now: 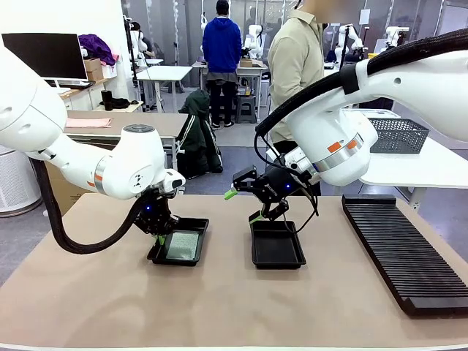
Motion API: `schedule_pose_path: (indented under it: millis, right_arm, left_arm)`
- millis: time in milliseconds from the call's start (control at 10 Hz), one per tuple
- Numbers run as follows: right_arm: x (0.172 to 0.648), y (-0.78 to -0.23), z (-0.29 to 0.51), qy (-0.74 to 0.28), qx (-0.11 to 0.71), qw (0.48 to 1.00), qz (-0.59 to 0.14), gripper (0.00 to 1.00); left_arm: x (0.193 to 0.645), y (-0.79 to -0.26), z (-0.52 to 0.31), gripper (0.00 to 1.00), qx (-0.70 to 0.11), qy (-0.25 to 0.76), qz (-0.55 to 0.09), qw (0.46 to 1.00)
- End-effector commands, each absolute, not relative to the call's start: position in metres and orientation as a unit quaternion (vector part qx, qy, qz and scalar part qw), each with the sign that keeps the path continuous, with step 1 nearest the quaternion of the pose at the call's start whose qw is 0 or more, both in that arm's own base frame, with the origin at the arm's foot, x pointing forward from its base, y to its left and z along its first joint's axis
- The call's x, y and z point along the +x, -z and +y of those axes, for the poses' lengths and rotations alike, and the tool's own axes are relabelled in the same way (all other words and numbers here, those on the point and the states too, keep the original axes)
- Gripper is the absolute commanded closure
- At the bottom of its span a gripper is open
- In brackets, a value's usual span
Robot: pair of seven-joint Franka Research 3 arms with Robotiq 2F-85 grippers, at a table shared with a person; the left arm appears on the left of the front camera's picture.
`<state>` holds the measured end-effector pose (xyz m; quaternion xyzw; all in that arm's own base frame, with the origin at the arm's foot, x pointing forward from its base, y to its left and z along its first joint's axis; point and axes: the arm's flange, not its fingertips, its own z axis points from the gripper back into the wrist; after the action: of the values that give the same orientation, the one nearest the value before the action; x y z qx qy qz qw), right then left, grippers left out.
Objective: Inspect and transfer BCBs to ESD trays.
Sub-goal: Pick up the ESD tray and place it on the left side of the table.
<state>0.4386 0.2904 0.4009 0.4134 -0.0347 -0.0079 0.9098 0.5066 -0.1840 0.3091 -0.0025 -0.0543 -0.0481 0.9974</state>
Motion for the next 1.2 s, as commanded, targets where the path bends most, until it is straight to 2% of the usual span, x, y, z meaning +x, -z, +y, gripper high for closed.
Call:
schedule_pose_path:
  millis: [0,1100]
  right_arm:
    - [0.4382,-0.4014,0.2915,0.016,0.412,0.910,-0.037,0.00]
    - [0.4382,-0.4014,0.2915,0.016,0.412,0.910,-0.037,0.00]
  left_arm:
    - [0.5068,-0.3114,-0.1822,1.00,-0.014,0.041,-0.046,0.998]
    - [0.5066,-0.3091,-0.1840,1.00,-0.003,0.048,-0.054,0.997]
